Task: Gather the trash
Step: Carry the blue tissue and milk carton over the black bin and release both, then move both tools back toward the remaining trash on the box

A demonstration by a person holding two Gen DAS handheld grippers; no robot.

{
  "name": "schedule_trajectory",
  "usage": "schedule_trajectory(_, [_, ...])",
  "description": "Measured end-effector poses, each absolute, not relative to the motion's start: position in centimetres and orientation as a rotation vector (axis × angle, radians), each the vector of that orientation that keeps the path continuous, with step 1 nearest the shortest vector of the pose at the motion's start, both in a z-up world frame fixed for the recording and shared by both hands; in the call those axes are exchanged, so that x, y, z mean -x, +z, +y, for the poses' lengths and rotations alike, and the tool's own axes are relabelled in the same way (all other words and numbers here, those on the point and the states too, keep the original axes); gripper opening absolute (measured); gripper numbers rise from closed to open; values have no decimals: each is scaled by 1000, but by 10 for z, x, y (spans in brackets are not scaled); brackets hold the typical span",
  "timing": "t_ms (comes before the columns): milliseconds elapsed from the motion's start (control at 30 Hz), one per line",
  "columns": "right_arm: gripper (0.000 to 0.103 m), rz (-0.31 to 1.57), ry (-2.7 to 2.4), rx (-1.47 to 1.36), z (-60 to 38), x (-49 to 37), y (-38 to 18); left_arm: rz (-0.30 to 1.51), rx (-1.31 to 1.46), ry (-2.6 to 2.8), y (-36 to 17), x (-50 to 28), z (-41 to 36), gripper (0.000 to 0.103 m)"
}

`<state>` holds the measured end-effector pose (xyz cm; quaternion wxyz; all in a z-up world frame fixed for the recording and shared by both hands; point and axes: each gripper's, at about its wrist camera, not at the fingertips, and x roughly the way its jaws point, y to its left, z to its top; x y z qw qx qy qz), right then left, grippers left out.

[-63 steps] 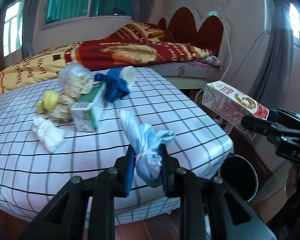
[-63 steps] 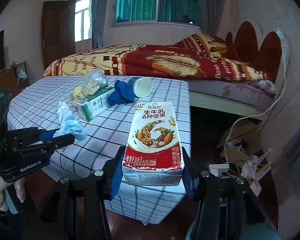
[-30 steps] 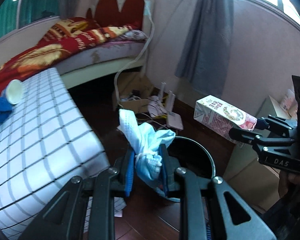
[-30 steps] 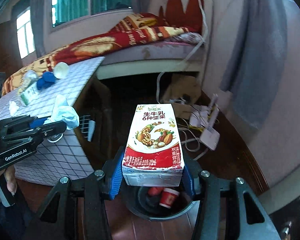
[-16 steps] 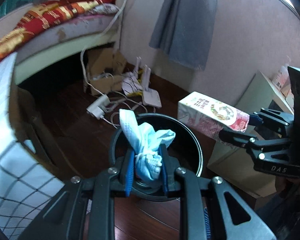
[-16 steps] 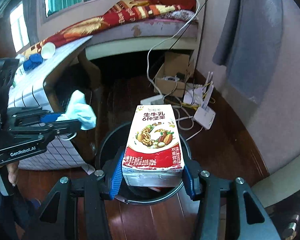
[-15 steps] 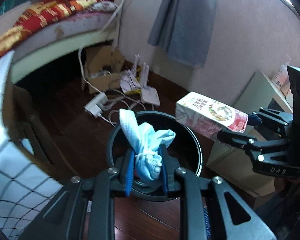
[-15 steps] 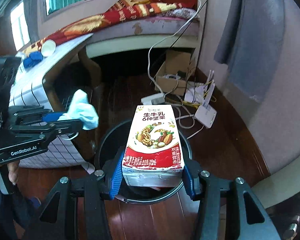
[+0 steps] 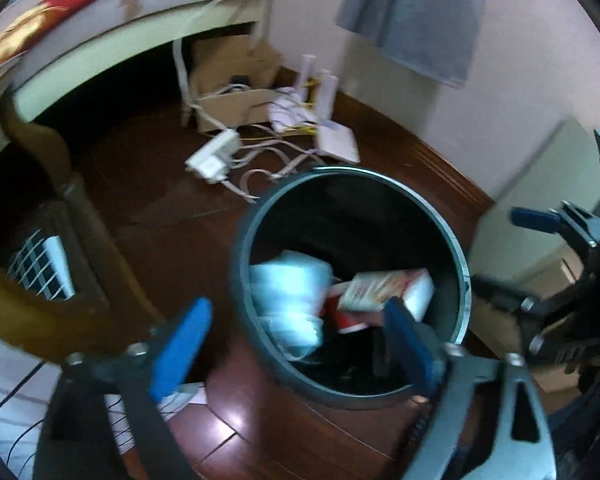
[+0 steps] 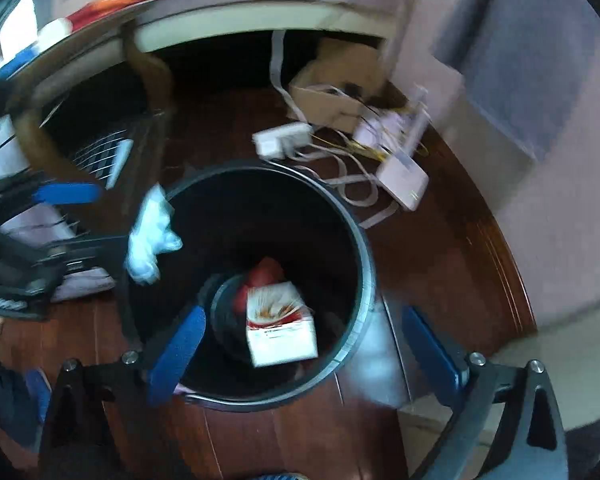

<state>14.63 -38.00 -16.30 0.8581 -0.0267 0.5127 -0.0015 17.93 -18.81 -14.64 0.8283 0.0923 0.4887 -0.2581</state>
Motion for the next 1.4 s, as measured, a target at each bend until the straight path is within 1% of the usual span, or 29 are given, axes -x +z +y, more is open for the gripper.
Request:
schedule_trajectory(267, [103,1034,-83,-21,-395,-144,-147,970,-178,-496,-131,-175,-176,96])
schedule_trajectory(467, [103,980,-83,-49,-389,-137,-125,910,-165,-465,-106,-169,-168,97])
schedule_trajectory(933, [103,873,-21,2,-350,-116,-76,811,-152,-413,-60,-149,-141,97])
schedule_trajectory(1400, [103,720,99,38,-280,-120,-19,707,-79,-280,-10,-132,-65,97])
